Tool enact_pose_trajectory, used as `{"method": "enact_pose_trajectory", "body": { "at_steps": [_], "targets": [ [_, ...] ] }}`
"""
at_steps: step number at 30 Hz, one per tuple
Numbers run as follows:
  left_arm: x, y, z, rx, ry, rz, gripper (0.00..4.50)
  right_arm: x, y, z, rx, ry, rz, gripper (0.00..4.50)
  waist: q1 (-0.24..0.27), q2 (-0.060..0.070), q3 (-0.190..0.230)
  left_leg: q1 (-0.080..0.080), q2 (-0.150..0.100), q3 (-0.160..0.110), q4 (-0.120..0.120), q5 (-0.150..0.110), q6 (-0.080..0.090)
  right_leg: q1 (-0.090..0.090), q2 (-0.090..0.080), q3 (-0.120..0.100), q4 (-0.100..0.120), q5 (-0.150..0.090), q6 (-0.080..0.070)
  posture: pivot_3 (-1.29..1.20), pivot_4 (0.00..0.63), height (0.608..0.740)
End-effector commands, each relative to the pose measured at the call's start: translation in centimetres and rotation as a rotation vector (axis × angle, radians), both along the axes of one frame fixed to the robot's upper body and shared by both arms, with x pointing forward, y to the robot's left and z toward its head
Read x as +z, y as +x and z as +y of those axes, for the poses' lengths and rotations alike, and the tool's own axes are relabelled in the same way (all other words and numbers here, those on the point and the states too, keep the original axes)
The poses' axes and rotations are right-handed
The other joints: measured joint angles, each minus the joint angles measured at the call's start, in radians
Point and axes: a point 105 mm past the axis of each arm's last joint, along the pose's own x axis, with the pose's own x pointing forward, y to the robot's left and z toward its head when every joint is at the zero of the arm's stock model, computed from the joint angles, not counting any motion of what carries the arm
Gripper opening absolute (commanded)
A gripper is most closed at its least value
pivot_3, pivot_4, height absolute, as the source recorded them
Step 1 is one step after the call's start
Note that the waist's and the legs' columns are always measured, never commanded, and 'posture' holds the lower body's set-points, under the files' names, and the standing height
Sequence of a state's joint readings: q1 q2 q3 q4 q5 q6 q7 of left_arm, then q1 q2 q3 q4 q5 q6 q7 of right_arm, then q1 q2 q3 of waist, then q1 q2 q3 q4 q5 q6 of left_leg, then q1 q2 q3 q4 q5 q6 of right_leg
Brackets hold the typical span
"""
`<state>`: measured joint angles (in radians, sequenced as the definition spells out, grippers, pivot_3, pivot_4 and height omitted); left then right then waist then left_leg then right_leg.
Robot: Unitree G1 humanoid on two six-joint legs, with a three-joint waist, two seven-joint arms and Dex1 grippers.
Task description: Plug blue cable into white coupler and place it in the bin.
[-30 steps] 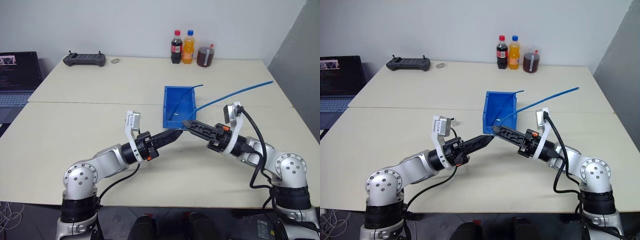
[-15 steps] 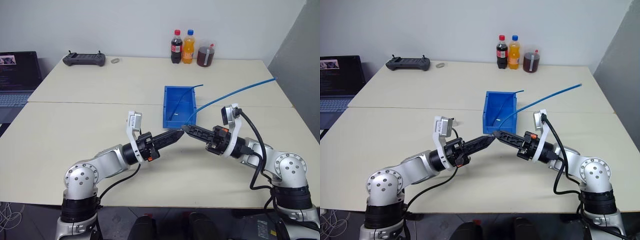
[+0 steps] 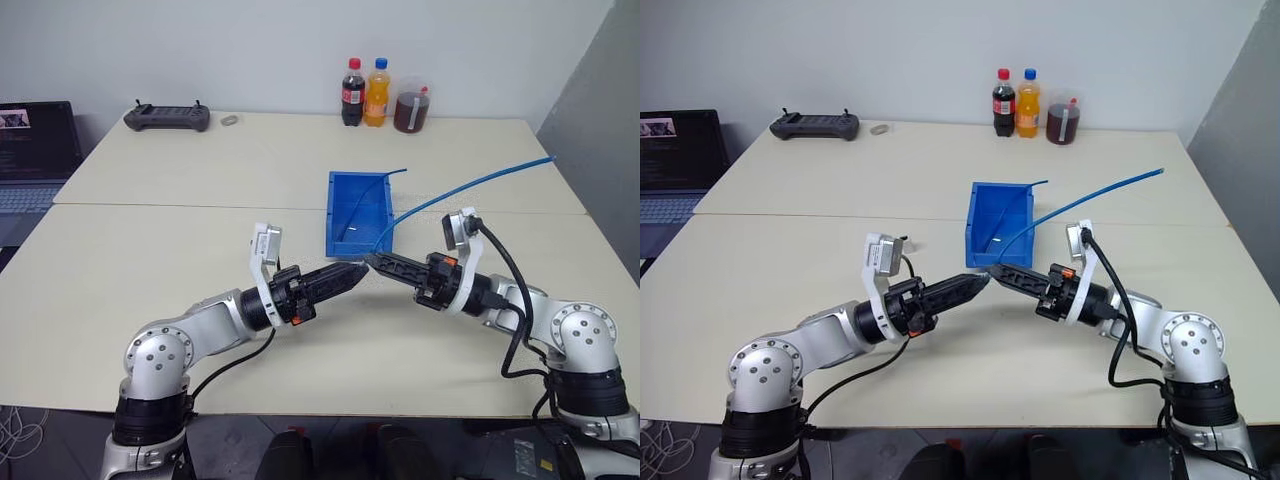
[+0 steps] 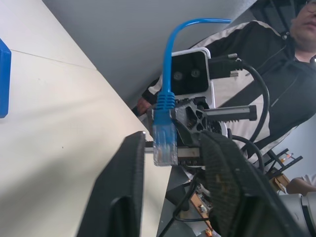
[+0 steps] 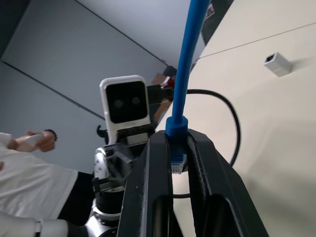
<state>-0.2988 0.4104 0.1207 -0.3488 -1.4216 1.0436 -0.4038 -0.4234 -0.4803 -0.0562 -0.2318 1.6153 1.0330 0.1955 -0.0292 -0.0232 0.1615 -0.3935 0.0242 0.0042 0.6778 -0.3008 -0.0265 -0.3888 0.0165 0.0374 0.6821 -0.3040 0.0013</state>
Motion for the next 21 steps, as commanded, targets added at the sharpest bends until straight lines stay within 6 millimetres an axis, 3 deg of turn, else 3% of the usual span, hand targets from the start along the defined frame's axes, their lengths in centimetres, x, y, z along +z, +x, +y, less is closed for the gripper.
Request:
{"method": "enact_pose_trajectory", "body": {
  "at_steps": [1,4,9,16,21],
  "targets": [
    [1.1,-2.0,0.6,-0.054,0.0,-0.05,2.93,1.0,0.9,-0.3,-0.033,-0.018,-0.073,0.14,-0.002,0.0,0.0,0.0,0.0,0.0,0.0,0.0,0.0,0.0,0.0,0.0,0.0,0.0,0.0,0.0,0.15,0.74],
    [0.6,-2.3,2.1,-0.01,0.058,-0.043,3.53,1.0,1.3,-0.5,-0.032,-0.042,-0.103,0.14,-0.001,0.001,0.0,0.0,0.0,0.0,-0.001,0.0,0.0,-0.001,0.0,0.0,0.0,0.0,0.0,0.0,0.15,0.74],
    [-2.0,-2.9,5.3,0.116,0.267,-0.064,4.43,1.3,1.5,-0.7,0.0,-0.068,-0.144,0.14,-0.002,0.003,0.002,-0.001,0.001,0.0,-0.001,0.0,0.0,-0.001,0.0,0.0,-0.001,0.0,0.0,0.0,0.15,0.74],
    [-4.7,-1.5,10.2,0.47,0.677,-0.297,4.43,1.6,1.8,-0.9,0.021,-0.083,-0.179,0.14,0.004,0.004,0.002,-0.001,0.001,0.0,-0.001,0.0,0.0,-0.001,0.0,0.0,-0.001,0.0,0.0,0.0,0.15,0.74],
    [-6.3,1.0,14.5,0.61,0.947,-0.437,4.43,1.1,1.9,-0.4,0.039,-0.088,-0.18,0.14,0.005,0.006,0.003,0.0,0.001,0.0,-0.002,0.0,0.001,-0.001,0.0,0.0,-0.001,0.0,-0.001,0.0,0.15,0.74]
  ]
}}
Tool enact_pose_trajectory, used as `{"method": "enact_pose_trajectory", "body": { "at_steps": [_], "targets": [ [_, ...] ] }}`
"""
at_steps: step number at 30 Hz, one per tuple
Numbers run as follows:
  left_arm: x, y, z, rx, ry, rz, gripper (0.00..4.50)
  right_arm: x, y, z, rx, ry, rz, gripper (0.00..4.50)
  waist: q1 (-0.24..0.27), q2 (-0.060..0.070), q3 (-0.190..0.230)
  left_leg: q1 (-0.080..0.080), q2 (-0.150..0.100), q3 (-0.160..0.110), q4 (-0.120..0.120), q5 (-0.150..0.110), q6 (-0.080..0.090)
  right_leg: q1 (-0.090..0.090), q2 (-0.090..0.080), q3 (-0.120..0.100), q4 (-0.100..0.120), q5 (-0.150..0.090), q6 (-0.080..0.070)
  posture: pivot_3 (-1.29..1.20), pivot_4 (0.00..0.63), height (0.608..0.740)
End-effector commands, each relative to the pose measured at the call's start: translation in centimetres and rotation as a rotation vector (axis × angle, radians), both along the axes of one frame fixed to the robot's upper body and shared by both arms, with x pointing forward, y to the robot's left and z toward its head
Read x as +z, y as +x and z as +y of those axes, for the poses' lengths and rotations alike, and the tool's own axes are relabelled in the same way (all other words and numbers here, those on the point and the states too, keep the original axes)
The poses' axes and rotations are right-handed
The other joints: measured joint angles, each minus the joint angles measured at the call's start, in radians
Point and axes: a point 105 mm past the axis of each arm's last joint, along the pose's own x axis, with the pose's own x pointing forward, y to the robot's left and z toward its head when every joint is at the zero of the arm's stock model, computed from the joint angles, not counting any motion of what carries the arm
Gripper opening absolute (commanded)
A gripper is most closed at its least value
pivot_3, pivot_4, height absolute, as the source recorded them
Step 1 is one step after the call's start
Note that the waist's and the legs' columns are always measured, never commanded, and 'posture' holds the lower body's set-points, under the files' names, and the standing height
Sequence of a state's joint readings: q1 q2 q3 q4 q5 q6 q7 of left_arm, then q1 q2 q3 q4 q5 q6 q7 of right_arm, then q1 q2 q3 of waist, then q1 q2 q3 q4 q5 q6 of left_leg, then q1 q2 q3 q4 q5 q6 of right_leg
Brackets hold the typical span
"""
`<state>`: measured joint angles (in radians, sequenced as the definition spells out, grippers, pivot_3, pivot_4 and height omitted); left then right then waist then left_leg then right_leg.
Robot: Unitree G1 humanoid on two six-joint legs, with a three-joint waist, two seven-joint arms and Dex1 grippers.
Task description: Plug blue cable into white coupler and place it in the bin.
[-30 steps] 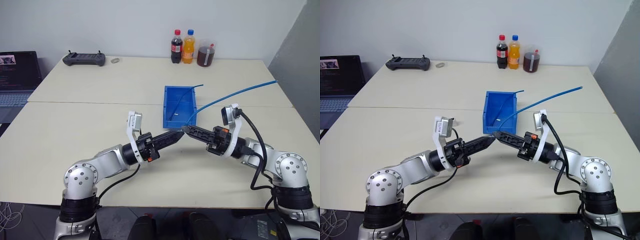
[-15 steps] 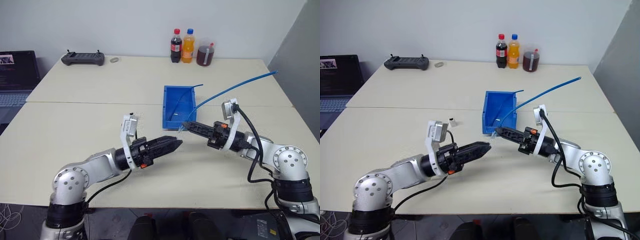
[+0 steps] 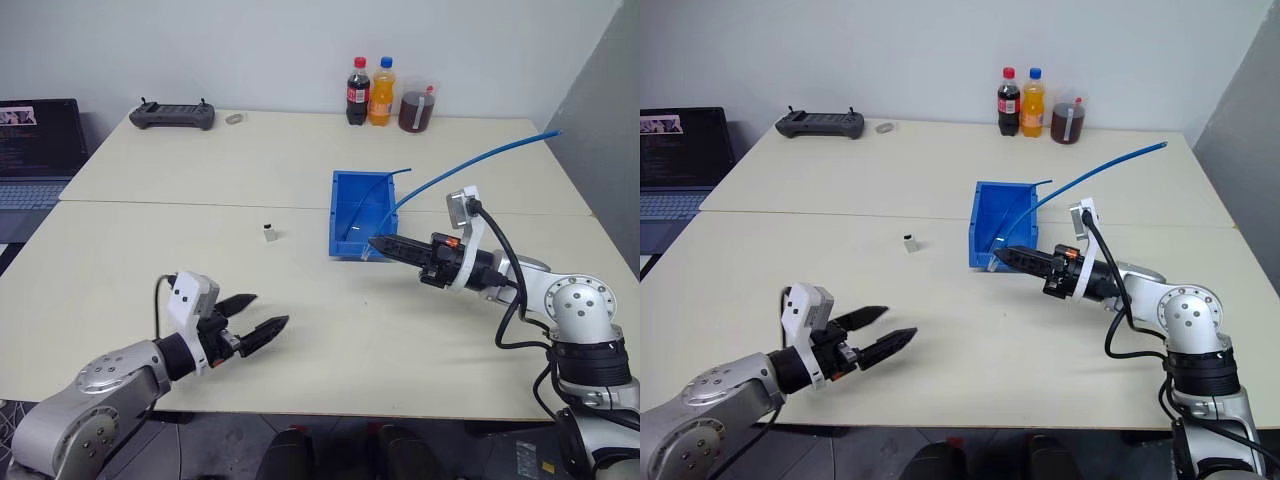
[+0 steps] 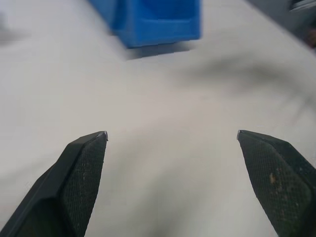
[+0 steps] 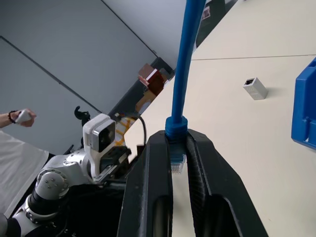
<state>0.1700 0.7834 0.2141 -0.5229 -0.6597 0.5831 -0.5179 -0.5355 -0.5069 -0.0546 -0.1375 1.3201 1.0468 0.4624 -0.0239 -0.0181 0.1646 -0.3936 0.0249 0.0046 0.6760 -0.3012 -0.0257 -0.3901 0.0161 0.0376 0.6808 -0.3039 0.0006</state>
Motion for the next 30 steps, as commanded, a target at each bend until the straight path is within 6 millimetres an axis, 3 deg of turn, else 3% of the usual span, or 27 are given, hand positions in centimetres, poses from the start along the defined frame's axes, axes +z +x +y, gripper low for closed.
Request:
{"method": "enact_pose_trajectory", "body": {
  "at_steps": [1,3,6,9,13,15,19,30],
  "targets": [
    [-0.4,2.4,3.1,0.126,0.152,-0.117,4.43,0.5,0.0,0.4,0.022,0.006,-0.036,0.14,0.0,0.001,0.001,0.0,0.0,0.0,0.0,0.0,0.0,0.0,0.0,0.0,0.0,0.0,0.0,0.0,0.15,0.74],
    [-0.7,3.9,4.3,0.222,0.161,-0.15,4.43,0.4,0.2,0.4,0.011,0.004,-0.039,0.14,0.0,0.003,0.001,-0.001,0.001,0.0,0.0,0.0,0.0,-0.001,0.0,0.0,0.0,0.0,0.0,0.0,0.15,0.74],
    [-1.4,5.9,3.8,0.305,0.133,-0.18,4.43,0.4,0.4,0.3,-0.004,0.007,-0.042,0.14,0.001,0.002,0.002,-0.003,0.001,0.0,0.0,0.0,0.0,-0.002,0.0,-0.002,0.0,0.0,0.0,0.0,0.15,0.74],
    [-1.8,7.4,1.8,0.338,0.066,-0.195,4.43,0.3,0.5,0.0,-0.018,0.002,-0.043,0.14,0.005,0.001,0.001,-0.006,0.0,0.0,0.001,-0.001,0.001,-0.004,-0.002,-0.002,-0.001,0.001,0.001,0.0,0.15,0.74],
    [-2.9,9.9,-1.4,0.571,-0.117,-0.153,4.43,0.1,0.5,-0.7,-0.05,-0.01,-0.041,0.14,0.01,-0.001,0.0,-0.008,0.0,0.001,0.001,-0.001,0.001,-0.006,-0.003,-0.002,0.0,0.001,0.001,0.0,0.15,0.74],
    [-3.0,10.6,-3.0,0.585,-0.085,-0.179,4.43,0.2,0.5,-0.8,-0.057,-0.012,-0.043,0.14,0.017,-0.001,0.0,-0.008,0.0,0.0,0.002,-0.001,0.002,-0.005,-0.003,-0.002,0.0,0.002,0.002,0.0,0.15,0.74],
    [-2.5,12.5,-4.5,0.631,-0.042,-0.233,4.43,0.1,0.3,-0.9,-0.062,-0.023,-0.044,0.14,0.017,-0.001,0.0,-0.007,0.0,0.001,0.002,-0.001,0.002,-0.006,-0.001,-0.001,0.001,0.002,0.001,0.0,0.15,0.74],
    [-2.7,15.7,-2.9,0.857,-0.067,-0.218,4.43,0.1,0.3,-0.8,-0.065,-0.019,-0.046,0.14,0.023,-0.002,0.0,-0.007,0.0,0.001,0.003,-0.001,0.002,-0.005,-0.001,-0.001,0.001,0.003,0.001,0.0,0.15,0.74]
  ]
}}
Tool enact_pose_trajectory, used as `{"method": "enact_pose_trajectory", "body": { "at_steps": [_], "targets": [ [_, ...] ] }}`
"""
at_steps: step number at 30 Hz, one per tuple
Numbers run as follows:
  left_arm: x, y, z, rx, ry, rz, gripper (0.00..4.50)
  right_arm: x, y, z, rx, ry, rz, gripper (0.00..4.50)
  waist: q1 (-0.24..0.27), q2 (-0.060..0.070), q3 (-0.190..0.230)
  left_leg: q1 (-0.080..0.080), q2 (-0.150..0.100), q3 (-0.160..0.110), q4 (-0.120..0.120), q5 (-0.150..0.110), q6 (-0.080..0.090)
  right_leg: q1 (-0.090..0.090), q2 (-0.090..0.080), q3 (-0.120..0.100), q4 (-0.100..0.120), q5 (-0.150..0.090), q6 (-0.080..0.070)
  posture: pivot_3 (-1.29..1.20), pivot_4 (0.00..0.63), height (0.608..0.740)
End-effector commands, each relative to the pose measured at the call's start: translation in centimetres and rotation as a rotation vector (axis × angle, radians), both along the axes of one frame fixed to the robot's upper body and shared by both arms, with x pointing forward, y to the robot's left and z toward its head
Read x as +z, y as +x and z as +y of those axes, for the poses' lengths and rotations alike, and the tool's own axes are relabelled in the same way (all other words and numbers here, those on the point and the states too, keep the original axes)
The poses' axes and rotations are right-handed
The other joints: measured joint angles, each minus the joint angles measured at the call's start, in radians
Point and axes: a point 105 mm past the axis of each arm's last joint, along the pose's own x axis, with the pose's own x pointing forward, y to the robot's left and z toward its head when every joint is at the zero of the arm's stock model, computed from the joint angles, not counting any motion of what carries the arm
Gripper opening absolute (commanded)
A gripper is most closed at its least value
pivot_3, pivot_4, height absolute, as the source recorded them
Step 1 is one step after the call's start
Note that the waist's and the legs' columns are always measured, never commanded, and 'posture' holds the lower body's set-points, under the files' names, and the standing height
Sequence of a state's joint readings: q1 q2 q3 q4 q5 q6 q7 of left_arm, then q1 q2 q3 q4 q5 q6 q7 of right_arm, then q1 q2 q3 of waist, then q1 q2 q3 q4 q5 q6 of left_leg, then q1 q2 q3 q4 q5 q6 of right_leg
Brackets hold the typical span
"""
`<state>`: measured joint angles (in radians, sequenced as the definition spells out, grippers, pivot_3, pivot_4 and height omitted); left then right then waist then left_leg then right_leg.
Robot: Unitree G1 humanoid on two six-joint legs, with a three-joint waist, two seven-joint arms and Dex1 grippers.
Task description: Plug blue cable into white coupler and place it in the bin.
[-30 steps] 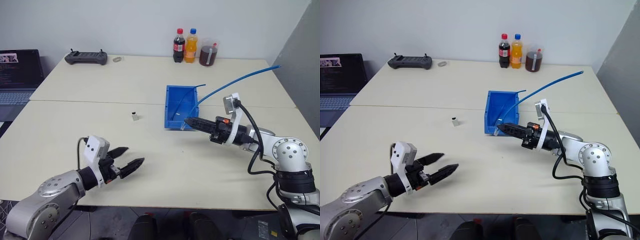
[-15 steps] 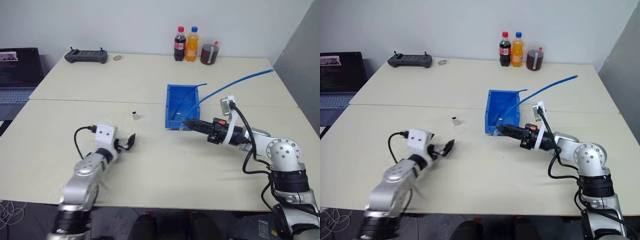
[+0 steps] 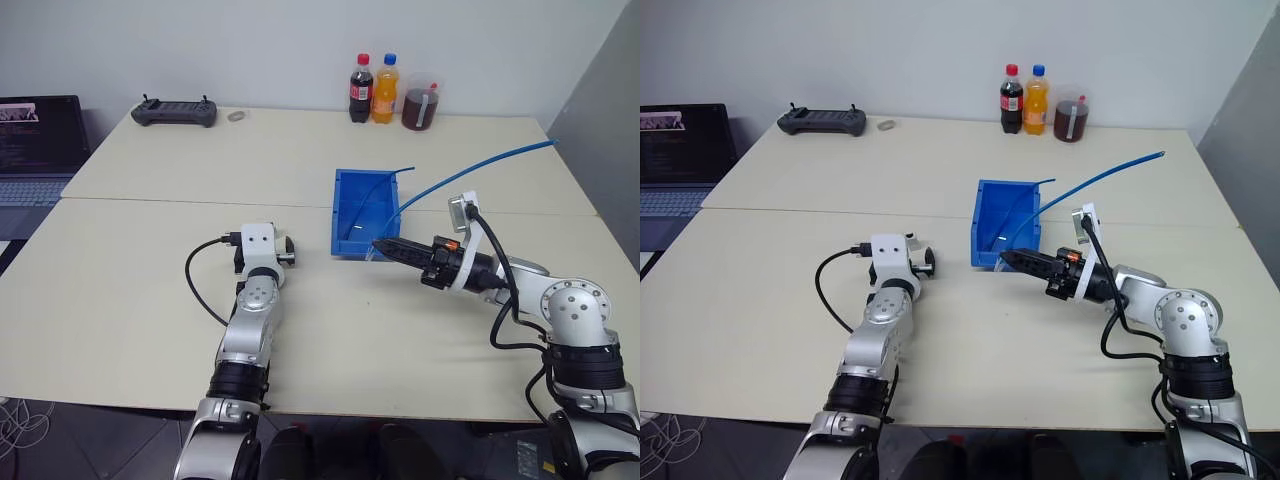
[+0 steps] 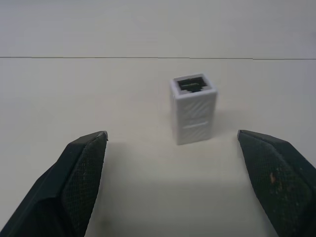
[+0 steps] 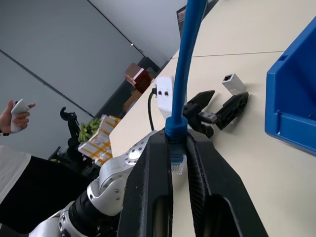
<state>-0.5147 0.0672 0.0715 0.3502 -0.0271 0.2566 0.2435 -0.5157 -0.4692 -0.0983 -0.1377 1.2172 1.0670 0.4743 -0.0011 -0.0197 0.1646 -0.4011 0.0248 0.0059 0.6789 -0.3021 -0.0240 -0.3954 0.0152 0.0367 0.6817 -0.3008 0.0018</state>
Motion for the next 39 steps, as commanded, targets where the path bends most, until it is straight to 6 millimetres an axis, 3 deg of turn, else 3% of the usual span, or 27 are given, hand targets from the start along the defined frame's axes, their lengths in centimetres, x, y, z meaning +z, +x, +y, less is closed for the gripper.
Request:
{"method": "enact_pose_trajectory", "body": {
  "at_steps": [1,9,12,19,27,33,37,39],
  "targets": [
    [0.7,1.0,0.1,0.036,-0.029,-0.028,4.43,1.0,-0.4,-0.2,-0.004,0.012,-0.046,0.14,0.0,0.0,0.0,0.0,0.0,0.0,0.0,0.0,0.0,0.0,0.0,0.0,0.0,0.0,0.0,0.0,0.15,0.74],
    [0.5,3.0,-1.5,-0.04,-0.063,-0.017,4.43,0.6,-1.2,-0.1,-0.001,0.011,-0.027,0.14,0.001,0.0,0.0,0.0,0.0,0.0,0.0,0.0,0.0,0.0,0.0,0.0,0.0,0.0,0.0,0.0,0.15,0.74],
    [0.4,3.0,-2.2,-0.063,-0.06,-0.017,4.04,0.6,-1.2,-0.1,-0.009,0.011,-0.025,0.14,0.001,0.0,0.0,0.0,0.0,0.0,0.001,0.0,0.0,0.0,0.0,0.0,0.0,0.0,0.0,0.0,0.15,0.74],
    [0.2,2.3,-3.2,-0.066,-0.064,-0.01,2.42,0.5,-1.2,-0.2,-0.02,0.017,-0.024,0.14,0.002,0.0,0.0,0.0,0.0,0.0,0.001,0.0,-0.001,0.0,0.0,0.0,0.001,0.0,0.0,0.0,0.15,0.74],
    [-0.2,1.4,-2.1,0.007,-0.075,0.016,0.81,0.4,-1.2,0.0,-0.015,0.022,-0.016,0.14,0.001,0.0,0.0,0.0,0.0,0.0,0.001,0.0,-0.001,0.0,0.0,0.0,0.001,0.0,0.0,0.0,0.15,0.74],
    [0.0,1.7,-1.3,-0.005,-0.09,0.015,0.79,0.4,-1.0,0.0,-0.02,0.023,-0.014,0.14,0.0,0.0,0.0,0.001,0.0,0.0,0.001,0.0,0.0,0.0,0.0,0.0,0.002,0.0,0.0,0.0,0.15,0.74],
    [0.7,1.4,-2.7,-0.279,-0.047,0.002,0.79,0.4,-0.8,0.0,-0.029,0.018,-0.024,0.14,-0.003,0.0,0.0,0.002,0.0,0.0,0.001,0.001,-0.001,0.0,0.0,0.0,0.003,0.0,0.0,0.0,0.15,0.74],
    [1.0,-1.4,-3.3,-0.627,0.011,0.003,0.79,0.4,-1.0,0.1,-0.009,-0.013,-0.052,0.14,-0.007,0.0,0.0,0.002,0.0,0.0,0.001,0.003,-0.005,0.0,0.001,0.0,0.004,0.0,0.0,0.0,0.15,0.74]
  ]
}}
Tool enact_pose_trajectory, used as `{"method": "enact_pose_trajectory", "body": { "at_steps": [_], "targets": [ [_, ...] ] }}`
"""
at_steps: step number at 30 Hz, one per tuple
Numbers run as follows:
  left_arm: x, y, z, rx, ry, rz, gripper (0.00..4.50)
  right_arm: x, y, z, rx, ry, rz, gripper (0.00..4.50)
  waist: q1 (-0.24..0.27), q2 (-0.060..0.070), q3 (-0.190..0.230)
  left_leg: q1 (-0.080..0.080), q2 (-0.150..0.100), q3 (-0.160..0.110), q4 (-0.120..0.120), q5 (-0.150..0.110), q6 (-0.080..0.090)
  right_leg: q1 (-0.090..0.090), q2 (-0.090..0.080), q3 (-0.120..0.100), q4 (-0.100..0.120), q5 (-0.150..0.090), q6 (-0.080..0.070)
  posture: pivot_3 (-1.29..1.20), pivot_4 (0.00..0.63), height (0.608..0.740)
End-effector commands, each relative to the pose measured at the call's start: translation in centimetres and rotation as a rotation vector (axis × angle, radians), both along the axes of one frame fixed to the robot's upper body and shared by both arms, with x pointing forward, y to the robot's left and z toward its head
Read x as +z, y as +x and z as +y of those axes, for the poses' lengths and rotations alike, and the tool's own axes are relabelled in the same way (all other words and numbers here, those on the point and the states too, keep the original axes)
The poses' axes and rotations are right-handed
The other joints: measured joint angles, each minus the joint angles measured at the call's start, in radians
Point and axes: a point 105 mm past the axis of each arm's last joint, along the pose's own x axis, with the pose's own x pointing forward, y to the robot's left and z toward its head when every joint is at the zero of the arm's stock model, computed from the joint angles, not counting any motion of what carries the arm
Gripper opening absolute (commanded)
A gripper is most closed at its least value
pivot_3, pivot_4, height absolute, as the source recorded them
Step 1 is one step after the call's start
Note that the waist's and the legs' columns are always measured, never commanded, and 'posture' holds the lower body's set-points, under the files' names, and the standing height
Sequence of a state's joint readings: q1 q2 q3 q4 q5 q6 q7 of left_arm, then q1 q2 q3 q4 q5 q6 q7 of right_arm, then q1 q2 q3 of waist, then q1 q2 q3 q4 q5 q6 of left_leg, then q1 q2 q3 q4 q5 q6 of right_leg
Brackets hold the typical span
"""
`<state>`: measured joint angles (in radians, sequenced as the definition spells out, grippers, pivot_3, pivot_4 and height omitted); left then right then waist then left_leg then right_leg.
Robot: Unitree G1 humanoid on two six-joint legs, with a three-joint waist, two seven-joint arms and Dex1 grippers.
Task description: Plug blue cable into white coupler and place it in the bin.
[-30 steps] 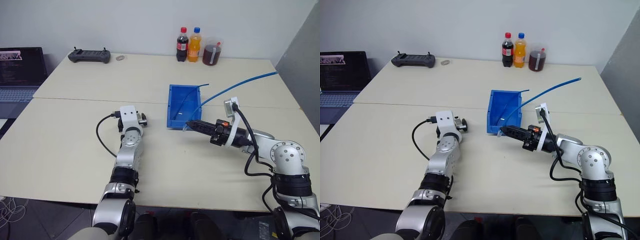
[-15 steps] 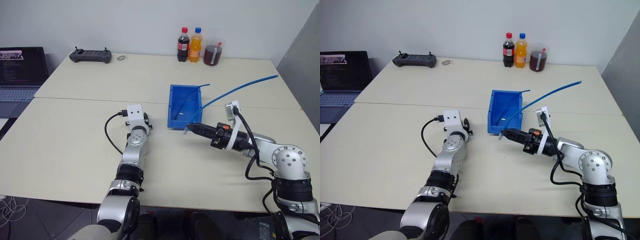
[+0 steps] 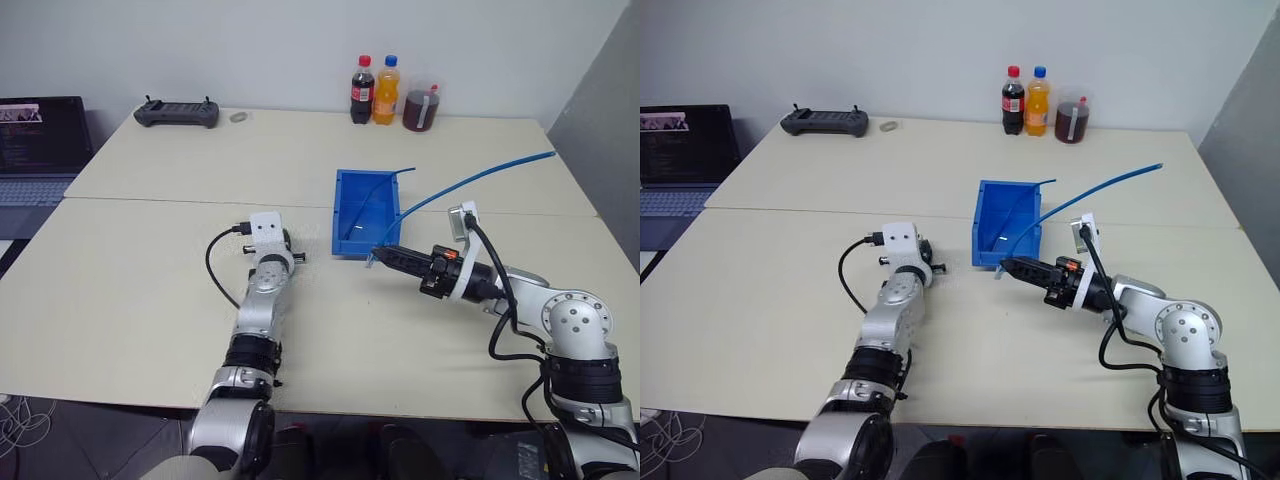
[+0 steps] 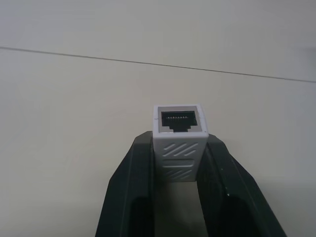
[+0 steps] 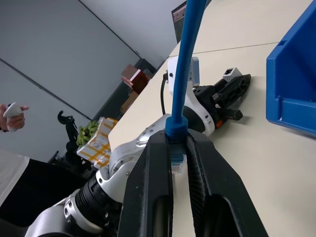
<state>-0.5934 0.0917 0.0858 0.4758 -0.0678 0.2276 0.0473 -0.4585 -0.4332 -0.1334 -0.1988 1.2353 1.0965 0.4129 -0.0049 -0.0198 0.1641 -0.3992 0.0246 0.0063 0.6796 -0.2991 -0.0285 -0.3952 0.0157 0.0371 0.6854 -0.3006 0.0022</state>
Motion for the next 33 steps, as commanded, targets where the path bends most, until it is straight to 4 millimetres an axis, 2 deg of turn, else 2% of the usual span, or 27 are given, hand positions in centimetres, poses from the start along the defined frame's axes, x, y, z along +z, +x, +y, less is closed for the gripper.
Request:
{"method": "enact_pose_trajectory", "body": {
  "at_steps": [1,2,4,7,8,12,17,24,33],
  "targets": [
    [1.1,-4.6,-1.7,-0.586,0.068,-0.022,0.79,1.1,-0.3,0.1,0.027,-0.034,-0.095,0.14,-0.011,0.0,0.0,0.0,0.0,0.0,0.0,0.0,-0.001,0.0,0.0,0.0,0.0,0.0,0.0,0.0,0.15,0.74],
    [0.9,-6.7,-1.4,-0.736,0.092,0.015,0.79,1.2,-0.3,0.1,0.036,-0.049,-0.111,0.14,-0.02,0.0,0.0,0.0,0.001,0.001,-0.002,0.002,-0.004,-0.001,0.0,0.001,0.0,0.0,0.0,0.0,0.15,0.74],
    [0.7,-9.3,-0.6,-0.894,0.113,0.073,0.79,1.3,-0.2,0.2,0.045,-0.067,-0.138,0.14,-0.026,0.0,0.0,-0.001,0.001,0.002,-0.002,0.003,-0.005,-0.003,0.0,0.001,-0.001,-0.001,-0.001,0.0,0.15,0.74],
    [-0.4,-15.1,-0.3,-1.255,0.168,0.18,0.79,0.9,-0.4,0.7,0.105,-0.174,-0.248,0.14,-0.019,0.001,0.0,0.0,0.0,-0.001,-0.001,0.002,-0.003,0.0,0.0,-0.001,-0.001,-0.001,-0.001,0.0,0.15,0.74],
    [-0.8,-16.1,-0.4,-1.329,0.178,0.207,0.79,0.6,-0.6,1.0,0.13,-0.206,-0.281,0.14,-0.021,0.001,0.0,0.0,0.001,-0.001,-0.001,0.0,0.002,0.0,0.0,-0.001,-0.002,0.0,-0.002,0.0,0.15,0.74],
    [-2.3,-15.3,-1.5,-1.48,0.237,0.204,0.79,-1.3,-2.6,3.2,0.295,-0.286,-0.406,0.14,-0.005,0.003,0.0,0.001,0.0,-0.003,-0.001,0.001,0.003,0.001,0.0,-0.004,-0.002,0.0,-0.002,0.0,0.15,0.74],
    [-4.2,-13.6,-2.3,-1.559,0.341,0.188,0.79,-2.6,-3.0,5.0,0.321,-0.309,-0.647,0.14,-0.001,0.003,0.0,0.001,0.0,-0.003,0.0,0.001,0.004,0.001,0.001,-0.003,-0.002,0.0,-0.002,0.0,0.15,0.74],
    [-4.1,-12.6,-3.2,-1.557,0.331,0.129,0.79,-3.4,-2.2,6.8,0.265,-0.272,-0.755,0.14,0.002,0.003,-0.001,0.003,-0.001,-0.004,0.001,0.002,0.005,0.005,0.0,-0.003,-0.002,0.001,-0.001,0.0,0.15,0.74],
    [-4.0,-12.2,-3.5,-1.523,0.309,0.114,0.79,-7.7,-3.0,7.5,0.336,-0.332,-0.791,0.14,0.005,0.003,-0.001,0.006,-0.001,-0.004,0.002,0.002,0.005,0.007,0.0,-0.003,0.0,0.001,-0.001,0.0,0.15,0.74]
  ]
}}
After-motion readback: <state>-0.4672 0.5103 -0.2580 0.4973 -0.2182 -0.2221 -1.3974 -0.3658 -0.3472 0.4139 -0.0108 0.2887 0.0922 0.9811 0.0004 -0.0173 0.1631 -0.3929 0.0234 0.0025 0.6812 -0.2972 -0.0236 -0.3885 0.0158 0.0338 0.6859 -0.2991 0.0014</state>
